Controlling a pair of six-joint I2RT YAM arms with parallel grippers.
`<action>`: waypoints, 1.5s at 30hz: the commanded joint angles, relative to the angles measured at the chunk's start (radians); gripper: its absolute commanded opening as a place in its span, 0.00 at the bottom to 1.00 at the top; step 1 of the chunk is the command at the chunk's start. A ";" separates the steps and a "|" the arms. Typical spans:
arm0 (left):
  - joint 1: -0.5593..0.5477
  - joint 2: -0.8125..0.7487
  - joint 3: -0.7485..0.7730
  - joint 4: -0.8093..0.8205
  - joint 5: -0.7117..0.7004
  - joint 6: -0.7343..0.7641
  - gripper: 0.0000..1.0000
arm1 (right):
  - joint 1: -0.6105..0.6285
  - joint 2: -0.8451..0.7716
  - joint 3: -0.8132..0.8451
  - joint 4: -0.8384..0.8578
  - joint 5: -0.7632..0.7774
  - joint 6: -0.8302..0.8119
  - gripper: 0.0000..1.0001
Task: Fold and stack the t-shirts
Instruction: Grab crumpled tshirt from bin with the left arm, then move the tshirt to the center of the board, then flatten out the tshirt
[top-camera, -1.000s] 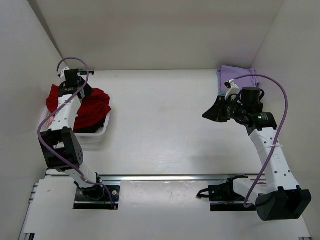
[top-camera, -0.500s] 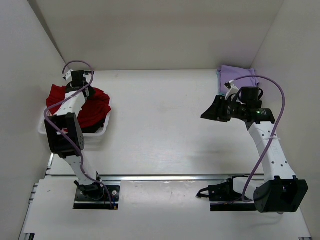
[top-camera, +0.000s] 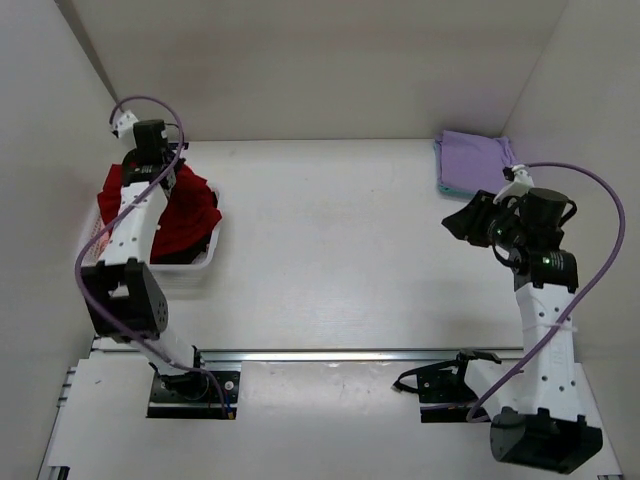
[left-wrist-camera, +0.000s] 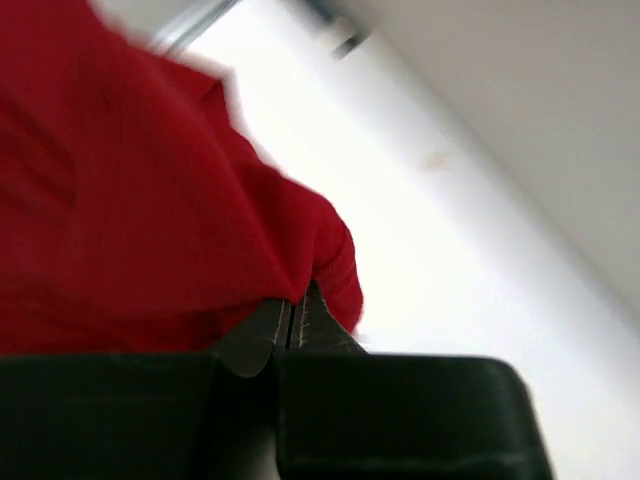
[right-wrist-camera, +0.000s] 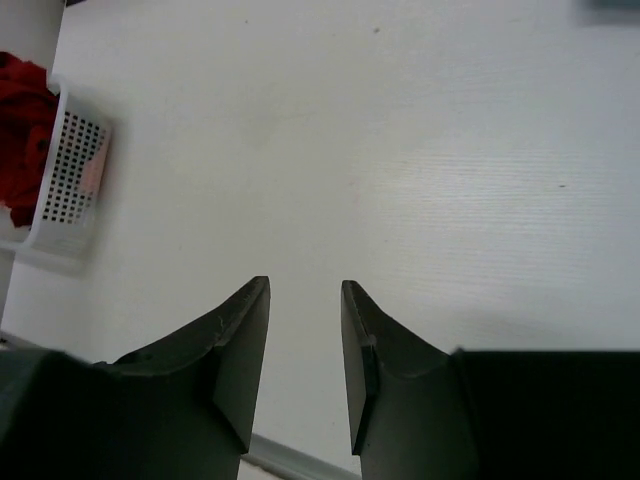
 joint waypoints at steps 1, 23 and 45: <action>-0.080 -0.205 0.157 0.050 -0.034 -0.045 0.00 | -0.012 -0.063 -0.060 0.129 0.003 0.040 0.32; -0.289 -0.372 -0.362 0.290 0.815 -0.420 0.21 | 0.034 -0.143 -0.143 0.144 0.091 0.001 0.38; -0.551 -0.440 -0.871 0.069 0.655 -0.271 0.70 | 0.192 0.412 -0.176 0.238 0.307 0.001 0.54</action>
